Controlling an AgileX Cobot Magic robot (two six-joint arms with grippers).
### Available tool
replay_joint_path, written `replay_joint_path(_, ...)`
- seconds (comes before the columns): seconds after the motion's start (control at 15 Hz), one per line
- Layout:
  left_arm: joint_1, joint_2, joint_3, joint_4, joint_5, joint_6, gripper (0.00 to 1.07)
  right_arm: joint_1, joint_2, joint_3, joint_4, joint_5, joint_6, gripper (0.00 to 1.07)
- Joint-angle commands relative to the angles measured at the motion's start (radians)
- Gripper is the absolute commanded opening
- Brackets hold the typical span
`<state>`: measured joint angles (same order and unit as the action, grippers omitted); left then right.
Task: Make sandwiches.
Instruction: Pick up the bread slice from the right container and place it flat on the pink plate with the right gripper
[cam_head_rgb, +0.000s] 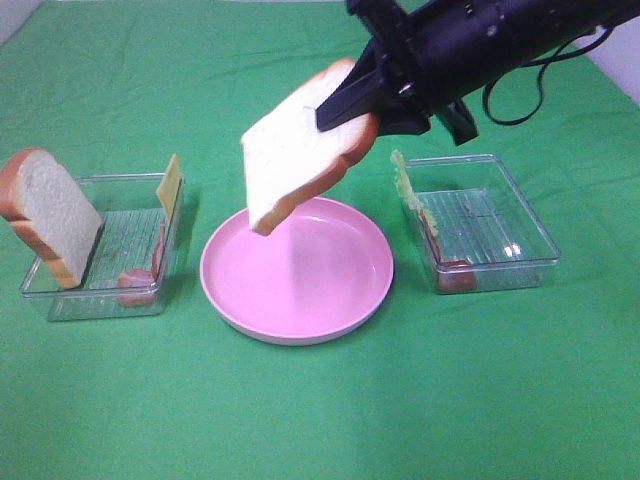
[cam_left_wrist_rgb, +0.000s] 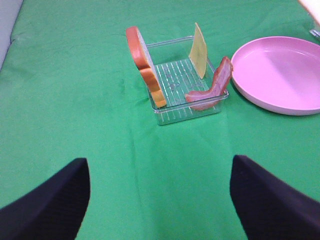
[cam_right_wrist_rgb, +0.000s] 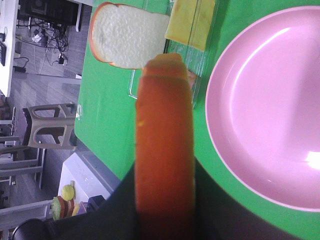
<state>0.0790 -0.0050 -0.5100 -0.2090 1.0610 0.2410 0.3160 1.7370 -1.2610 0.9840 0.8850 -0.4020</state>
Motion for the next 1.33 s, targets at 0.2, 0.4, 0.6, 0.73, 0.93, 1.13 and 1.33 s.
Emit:
replay_joint_path(0.2,0.004,-0.018,0.002,0.000,-0.010,0.002,0.74,0.092,0.168,0.009,0.098,-0.097,-0.021,0.00)
replay_joint_path(0.4,0.004,-0.018,0.002,0.000,-0.010,0.002,0.74,0.092,0.268,-0.030,0.165,-0.095,-0.063,0.00)
replay_joint_path(0.6,0.004,-0.018,0.002,0.000,-0.010,0.002,0.74,0.092,0.336,-0.048,0.172,-0.099,-0.070,0.00)
replay_joint_path(0.73,0.004,-0.018,0.002,0.000,-0.010,0.002,0.74,0.092,0.340,-0.048,0.169,-0.099,-0.070,0.00)
replay_joint_path(0.93,0.004,-0.018,0.002,0.000,-0.010,0.002,0.74,0.092,0.355,-0.048,0.144,-0.159,-0.080,0.27)
replay_joint_path(1.13,0.004,-0.018,0.002,0.000,-0.010,0.002,0.74,0.091,0.352,-0.048,0.073,-0.190,-0.081,0.62)
replay_joint_path(1.33,0.004,-0.018,0.002,0.000,-0.010,0.002,0.74,0.091,0.304,-0.048,-0.064,-0.201,-0.066,0.67)
